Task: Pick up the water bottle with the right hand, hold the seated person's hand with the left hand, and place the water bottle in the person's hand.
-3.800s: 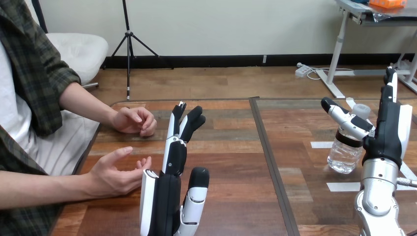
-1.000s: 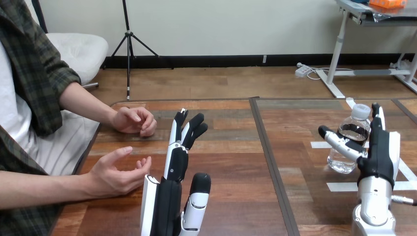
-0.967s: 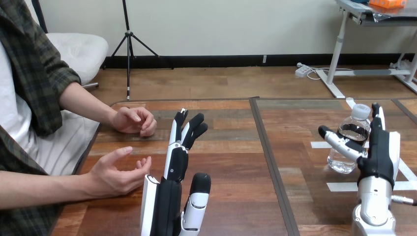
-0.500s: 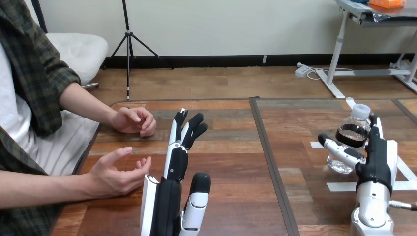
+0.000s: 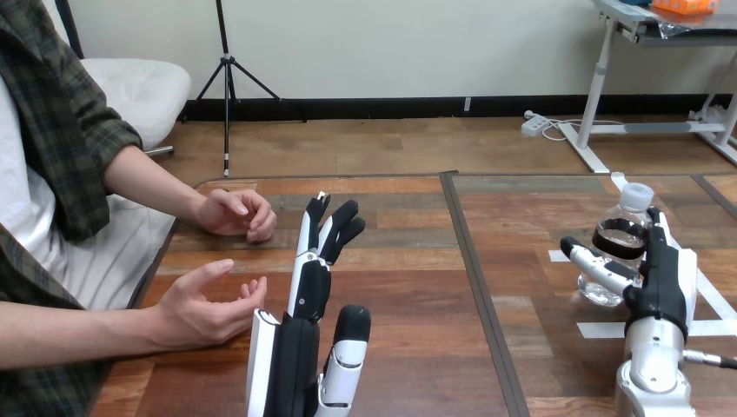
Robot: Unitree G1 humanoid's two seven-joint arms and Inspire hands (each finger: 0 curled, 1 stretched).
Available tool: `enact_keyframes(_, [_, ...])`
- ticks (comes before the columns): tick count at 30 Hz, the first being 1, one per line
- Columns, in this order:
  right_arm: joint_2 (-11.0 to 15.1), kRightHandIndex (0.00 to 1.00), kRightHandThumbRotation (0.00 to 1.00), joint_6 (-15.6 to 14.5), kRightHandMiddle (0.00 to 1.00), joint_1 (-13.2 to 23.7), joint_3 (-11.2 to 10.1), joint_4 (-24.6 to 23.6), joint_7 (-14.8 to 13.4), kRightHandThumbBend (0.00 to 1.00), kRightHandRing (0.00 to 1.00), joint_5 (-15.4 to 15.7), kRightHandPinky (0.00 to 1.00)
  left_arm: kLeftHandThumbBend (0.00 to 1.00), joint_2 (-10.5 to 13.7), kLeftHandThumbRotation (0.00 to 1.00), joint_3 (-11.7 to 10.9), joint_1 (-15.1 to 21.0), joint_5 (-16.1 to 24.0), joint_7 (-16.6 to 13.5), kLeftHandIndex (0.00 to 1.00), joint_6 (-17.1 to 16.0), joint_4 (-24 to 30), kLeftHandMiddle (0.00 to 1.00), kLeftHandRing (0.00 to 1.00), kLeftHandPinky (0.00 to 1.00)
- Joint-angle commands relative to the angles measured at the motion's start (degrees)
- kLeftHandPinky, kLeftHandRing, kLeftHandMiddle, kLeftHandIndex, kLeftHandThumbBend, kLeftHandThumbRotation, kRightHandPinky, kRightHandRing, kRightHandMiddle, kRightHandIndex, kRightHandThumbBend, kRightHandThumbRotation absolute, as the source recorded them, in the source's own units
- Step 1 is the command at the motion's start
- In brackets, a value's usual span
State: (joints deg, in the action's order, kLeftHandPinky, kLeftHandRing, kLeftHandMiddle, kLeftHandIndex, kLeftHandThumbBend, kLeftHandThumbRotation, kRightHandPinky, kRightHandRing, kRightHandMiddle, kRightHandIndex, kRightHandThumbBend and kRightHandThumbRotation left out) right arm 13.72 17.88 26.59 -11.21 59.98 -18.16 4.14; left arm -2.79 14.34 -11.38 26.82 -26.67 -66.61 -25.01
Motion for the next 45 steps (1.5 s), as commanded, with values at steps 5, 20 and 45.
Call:
enact_keyframes(5, [1.0,0.94,0.00,1.4,0.97,7.4,0.9,1.9,-0.6,0.65,0.95,0.7,0.91,0.45,-2.8,1.00,-1.0,0.4,-0.6,-0.1,0.99,0.2,3.1,0.92,0.88,0.98])
enact_keyframes(20, [1.7,0.93,0.00,0.2,0.95,10.4,2.2,5.3,-1.9,0.64,0.91,1.7,0.84,0.46,-2.9,1.00,-1.3,-0.2,-1.1,0.7,1.00,0.2,3.1,0.92,0.89,0.99])
enact_keyframes(45, [2.0,0.90,0.00,-0.3,0.91,12.2,2.1,8.0,-3.0,0.67,0.87,1.5,0.79,0.46,-3.1,1.00,-1.2,-0.5,-1.9,1.2,1.00,-0.1,2.6,0.92,0.89,0.99])
